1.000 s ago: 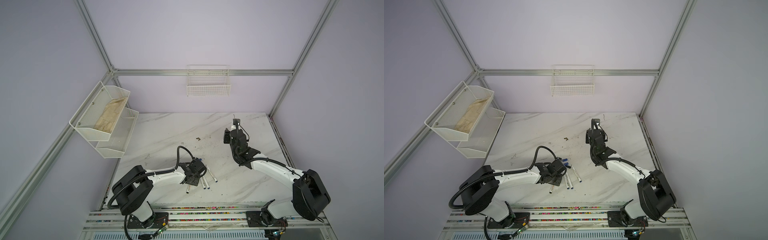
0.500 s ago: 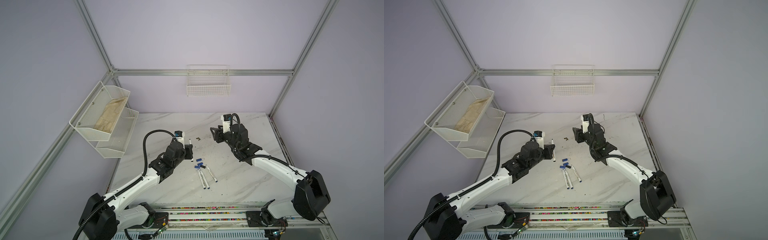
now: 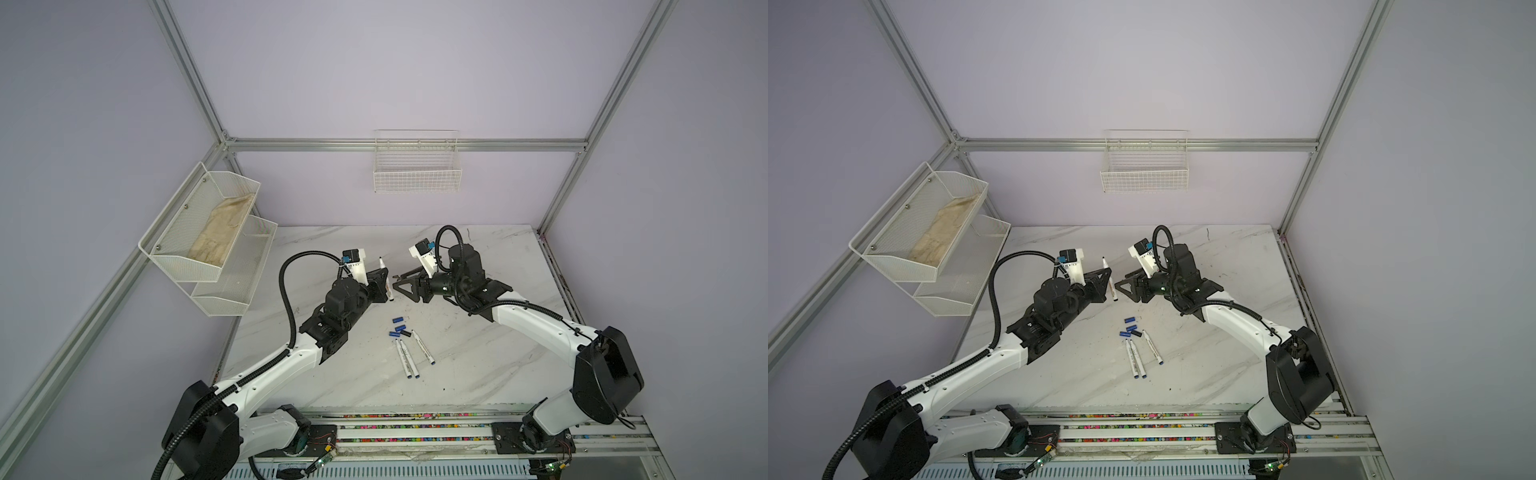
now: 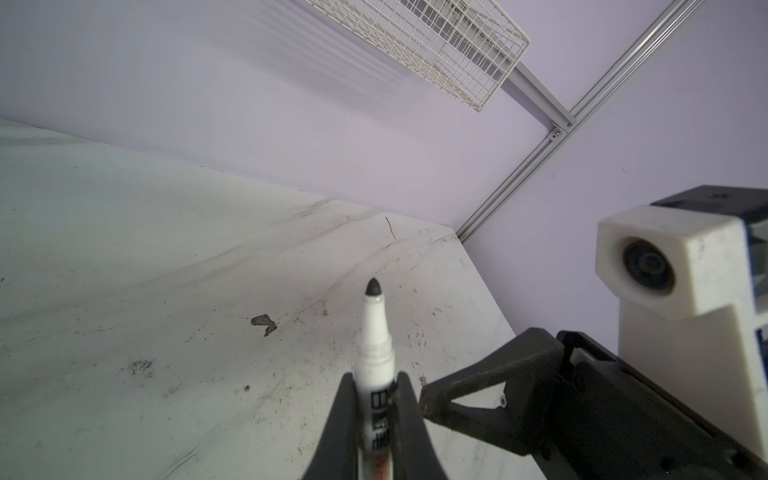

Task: Insert the pens into the pen caps
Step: 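Lift the marker upright with the left gripper while the right gripper approaches, then grasp the marker's tip end with the right gripper above the left gripper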

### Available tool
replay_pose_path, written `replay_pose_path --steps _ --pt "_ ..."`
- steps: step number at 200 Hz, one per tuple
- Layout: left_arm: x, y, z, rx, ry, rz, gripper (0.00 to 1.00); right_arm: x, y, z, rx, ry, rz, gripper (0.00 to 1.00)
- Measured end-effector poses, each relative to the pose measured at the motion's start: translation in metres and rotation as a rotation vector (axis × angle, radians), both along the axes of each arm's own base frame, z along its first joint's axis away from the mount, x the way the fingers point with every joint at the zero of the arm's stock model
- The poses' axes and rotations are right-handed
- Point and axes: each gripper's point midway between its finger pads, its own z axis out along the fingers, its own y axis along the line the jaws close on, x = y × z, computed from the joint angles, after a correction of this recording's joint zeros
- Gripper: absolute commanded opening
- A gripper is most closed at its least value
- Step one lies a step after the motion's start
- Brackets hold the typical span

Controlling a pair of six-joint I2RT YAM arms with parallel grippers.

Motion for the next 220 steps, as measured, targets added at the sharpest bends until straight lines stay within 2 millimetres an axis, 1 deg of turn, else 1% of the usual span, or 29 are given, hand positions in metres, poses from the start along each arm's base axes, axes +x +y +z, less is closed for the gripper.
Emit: replay_pose_path --steps 20,36,55,70,101,114,123,141,147,161,165,177,189,199,210,220 --pt "0.0 -0.004 0.005 -0.015 -0.018 -0.017 0.0 -0.001 0.003 0.001 -0.002 0.0 0.015 0.53" --pt "-0.001 -0.007 0.008 -0.025 -0.028 -0.037 0.0 0.002 0.006 -0.001 -0.003 0.009 0.02 0.49" --pt "-0.002 -0.014 0.009 -0.035 -0.036 -0.072 0.0 0.006 0.009 -0.008 -0.008 0.031 0.018 0.37" --pt "-0.002 -0.018 0.006 -0.036 -0.03 -0.092 0.0 0.009 0.012 -0.012 -0.009 0.056 0.016 0.26" --pt "0.001 -0.02 0.0 -0.039 -0.013 -0.105 0.0 0.01 0.016 -0.013 -0.005 0.074 0.014 0.09" --pt "0.001 -0.021 0.001 -0.044 -0.015 -0.108 0.0 0.01 0.016 -0.012 0.001 0.079 0.012 0.04" --pt "0.001 -0.021 0.001 -0.045 -0.017 -0.109 0.14 0.011 0.016 -0.012 0.004 0.079 0.012 0.02" --pt "0.0 -0.021 0.003 -0.041 -0.023 -0.115 0.34 0.012 0.016 -0.012 0.009 0.081 0.004 0.0" --pt "0.0 -0.021 0.003 -0.045 -0.022 -0.119 0.43 0.013 0.016 -0.011 0.011 0.081 -0.004 0.0" --pt "-0.005 -0.019 0.008 -0.036 -0.033 -0.129 0.55 0.018 0.012 -0.011 0.016 0.085 -0.035 0.0" --pt "-0.006 -0.018 0.01 -0.041 -0.032 -0.13 0.57 0.019 0.011 -0.01 0.019 0.083 -0.042 0.0" --pt "-0.012 -0.012 0.02 -0.029 -0.057 -0.126 0.58 0.026 0.004 -0.008 0.032 0.089 -0.079 0.0" --pt "-0.02 -0.003 0.029 -0.012 -0.088 -0.121 0.61 0.035 -0.008 -0.002 0.06 0.09 -0.121 0.0" --pt "-0.027 0.002 0.035 0.005 -0.105 -0.123 0.65 0.041 -0.017 0.005 0.087 0.09 -0.152 0.0" --pt "-0.031 0.004 0.038 0.027 -0.118 -0.133 0.67 0.047 -0.026 0.012 0.116 0.086 -0.182 0.0" --pt "-0.033 0.003 0.035 0.049 -0.115 -0.149 0.68 0.05 -0.034 0.02 0.141 0.079 -0.209 0.0"
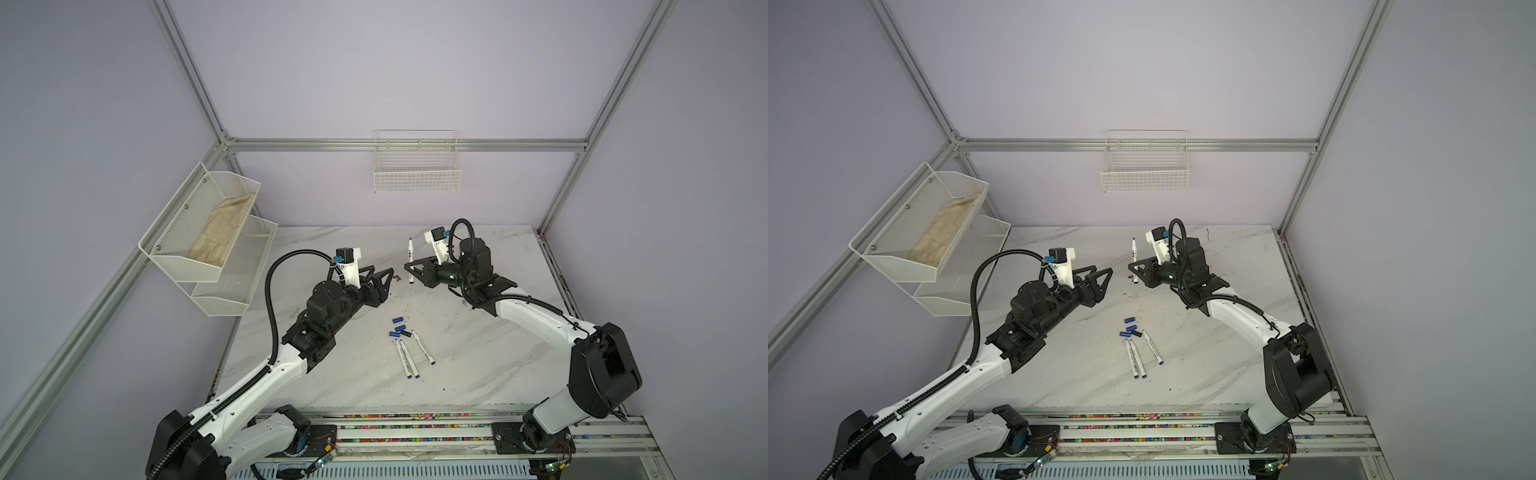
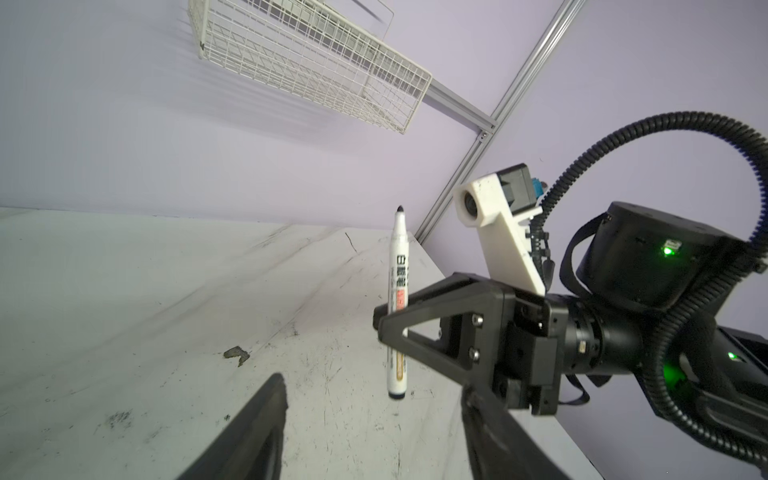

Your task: Insert the pens into the pen caps

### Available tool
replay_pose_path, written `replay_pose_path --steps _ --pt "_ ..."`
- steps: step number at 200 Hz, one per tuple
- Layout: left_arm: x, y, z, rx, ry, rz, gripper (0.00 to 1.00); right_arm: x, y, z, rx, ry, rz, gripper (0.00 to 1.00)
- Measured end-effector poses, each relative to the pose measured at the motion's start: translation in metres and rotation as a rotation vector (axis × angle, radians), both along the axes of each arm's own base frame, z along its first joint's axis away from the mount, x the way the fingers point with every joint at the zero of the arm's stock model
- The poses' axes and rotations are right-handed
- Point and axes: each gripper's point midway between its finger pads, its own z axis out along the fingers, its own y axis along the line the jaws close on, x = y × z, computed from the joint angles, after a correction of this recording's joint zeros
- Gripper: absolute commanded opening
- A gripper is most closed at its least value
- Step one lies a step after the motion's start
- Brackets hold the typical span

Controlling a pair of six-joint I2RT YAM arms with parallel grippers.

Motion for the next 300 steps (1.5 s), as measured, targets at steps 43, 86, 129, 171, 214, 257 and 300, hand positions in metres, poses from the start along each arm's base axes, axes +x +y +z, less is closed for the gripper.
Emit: replay_pose_path --steps 43,86,129,171,214,257,300 --pt "0.003 -0.021 -0.038 0.072 0.086 -0.086 0.69 -0.005 -0.006 0.023 0.076 -0.036 -0.031 0.0" --pt "-0.002 -0.05 -0.077 0.15 0.151 -0.198 0.69 -0.007 -0.009 0.021 0.073 -0.015 -0.042 0.0" --pt "-0.001 -0.064 -0.087 0.173 0.153 -0.247 0.68 -0.001 -0.017 0.025 0.056 -0.02 -0.11 0.0" --pt "0.008 -0.071 -0.063 0.136 0.085 -0.244 0.66 0.001 -0.021 0.028 0.051 -0.027 -0.138 0.0" --pt "0.021 -0.081 -0.043 0.12 0.022 -0.245 0.61 -0.006 -0.017 0.027 0.052 -0.029 -0.09 0.0" --pt "0.03 -0.087 -0.045 0.125 0.018 -0.247 0.53 -0.015 -0.01 0.029 0.061 -0.029 -0.033 0.0" --pt "0.035 -0.098 -0.047 0.126 0.015 -0.27 0.34 -0.019 -0.007 0.029 0.063 -0.029 -0.009 0.0"
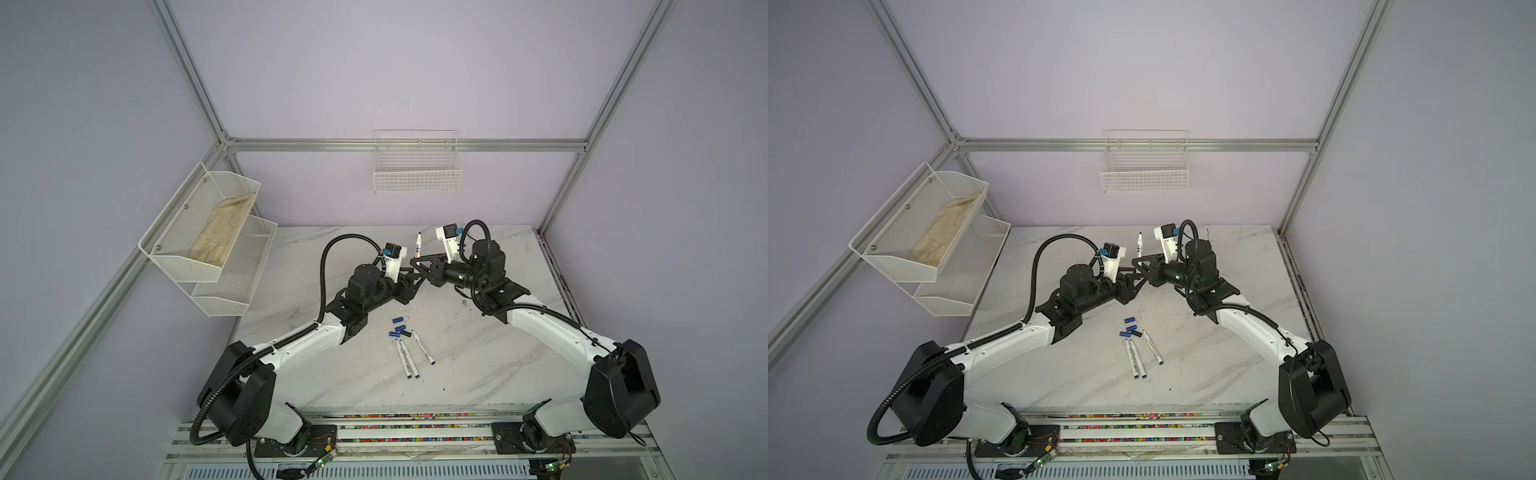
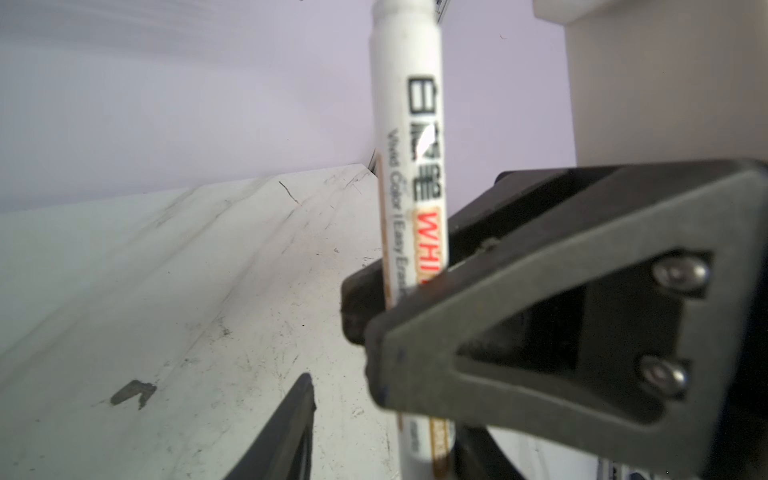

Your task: Insert the pens into the pen caps

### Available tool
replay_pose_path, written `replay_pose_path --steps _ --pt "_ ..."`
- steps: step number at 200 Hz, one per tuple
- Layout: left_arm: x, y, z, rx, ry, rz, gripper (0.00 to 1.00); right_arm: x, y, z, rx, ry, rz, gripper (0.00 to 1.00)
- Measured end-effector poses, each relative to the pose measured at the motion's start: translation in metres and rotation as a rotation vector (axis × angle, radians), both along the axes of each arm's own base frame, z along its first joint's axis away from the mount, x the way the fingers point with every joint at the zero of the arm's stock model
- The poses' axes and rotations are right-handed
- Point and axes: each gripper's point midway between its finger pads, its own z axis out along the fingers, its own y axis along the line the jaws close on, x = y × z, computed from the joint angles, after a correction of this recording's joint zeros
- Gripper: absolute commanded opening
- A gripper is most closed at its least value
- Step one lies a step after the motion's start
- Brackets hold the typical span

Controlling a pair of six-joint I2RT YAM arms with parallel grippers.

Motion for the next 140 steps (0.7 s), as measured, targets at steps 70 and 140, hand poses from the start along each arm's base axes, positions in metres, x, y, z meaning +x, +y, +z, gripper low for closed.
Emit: replay_pose_path --steps 70,140 --pt "-0.0041 -0.0068 0.0047 -0.013 -0.005 -0.031 0.0 0.0006 0.0 -0.0001 -0.01 -0.017 -0.003 0.0" --pt "-0.0093 -0.0099 0.005 0.0 -0.013 -0.021 0.0 -0.0003 0.0006 -0.0001 -0.007 -0.013 0.003 0.32"
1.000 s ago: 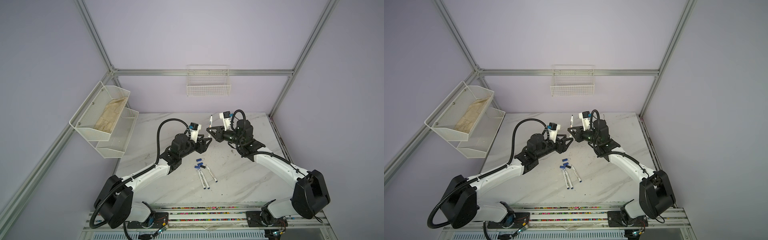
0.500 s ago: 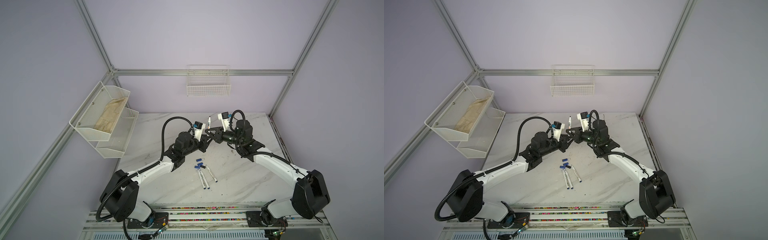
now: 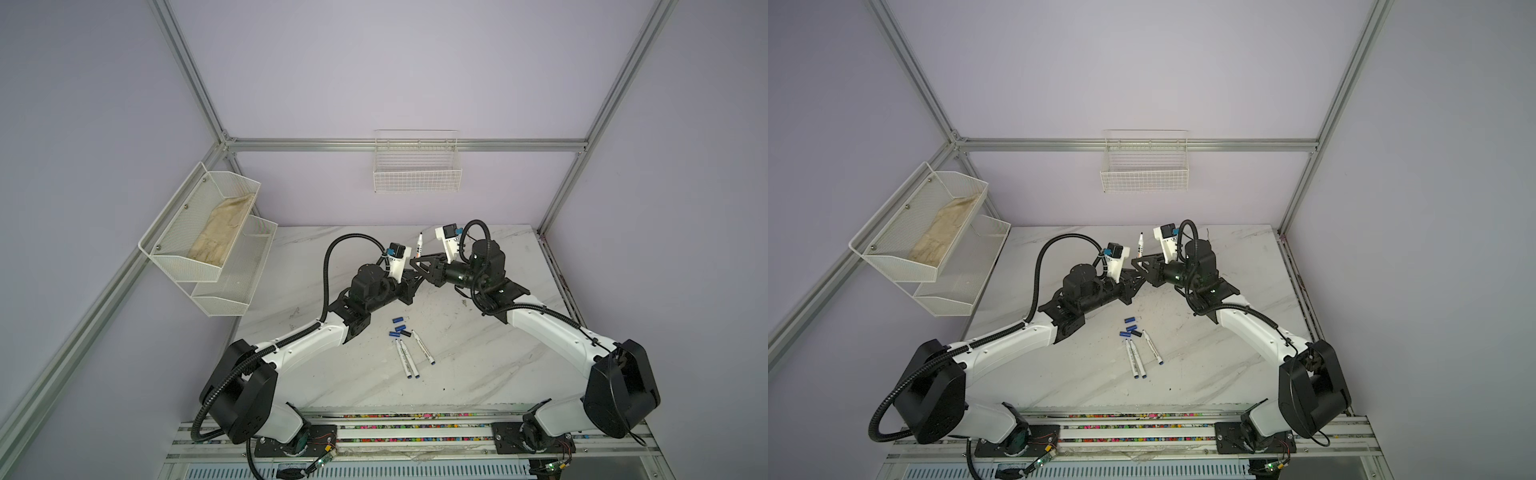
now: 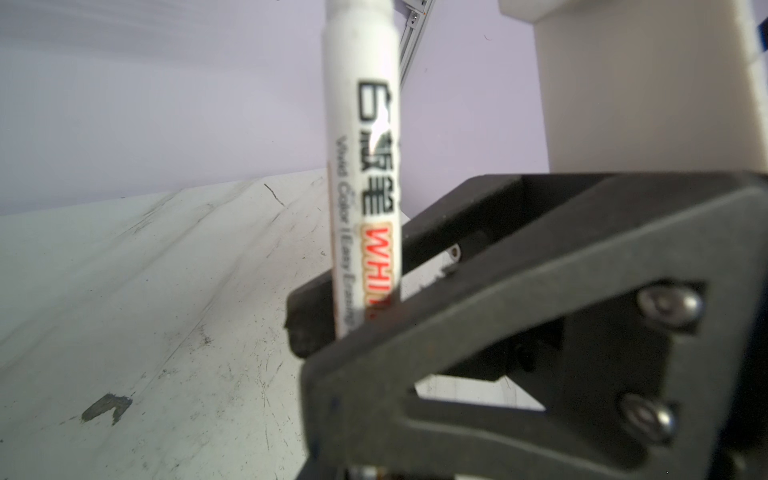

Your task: Insert the pens into the pen caps

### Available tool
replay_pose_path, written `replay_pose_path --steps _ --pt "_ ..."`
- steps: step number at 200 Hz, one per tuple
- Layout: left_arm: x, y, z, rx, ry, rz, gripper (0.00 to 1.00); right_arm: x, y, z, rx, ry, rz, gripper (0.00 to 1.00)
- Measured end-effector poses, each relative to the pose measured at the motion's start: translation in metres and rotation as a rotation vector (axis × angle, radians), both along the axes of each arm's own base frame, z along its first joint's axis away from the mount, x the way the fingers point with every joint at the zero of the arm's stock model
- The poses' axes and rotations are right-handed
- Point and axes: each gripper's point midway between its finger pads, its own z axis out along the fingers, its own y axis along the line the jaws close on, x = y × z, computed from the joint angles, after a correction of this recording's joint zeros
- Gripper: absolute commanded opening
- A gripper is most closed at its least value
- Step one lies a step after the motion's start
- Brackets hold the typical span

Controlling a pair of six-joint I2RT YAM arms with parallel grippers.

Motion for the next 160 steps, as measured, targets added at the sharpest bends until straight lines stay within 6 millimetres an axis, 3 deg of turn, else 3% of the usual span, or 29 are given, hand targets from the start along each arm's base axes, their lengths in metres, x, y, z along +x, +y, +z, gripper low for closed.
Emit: replay_pose_path --steps 53,95,160 --pt "-0.02 0.002 0.005 0.007 -0.023 -0.002 0.0 0.0 0.001 0.008 0.012 -0.009 0.006 0.37" --pt "-0.022 0.004 -0.009 0.034 0.004 0.001 0.0 0.004 -0.004 0.009 0.014 -0.01 -0.008 0.37" --pt "-0.025 0.003 -0.016 0.045 0.016 -0.005 0.0 0.004 -0.007 0.019 0.025 -0.029 -0.01 0.33"
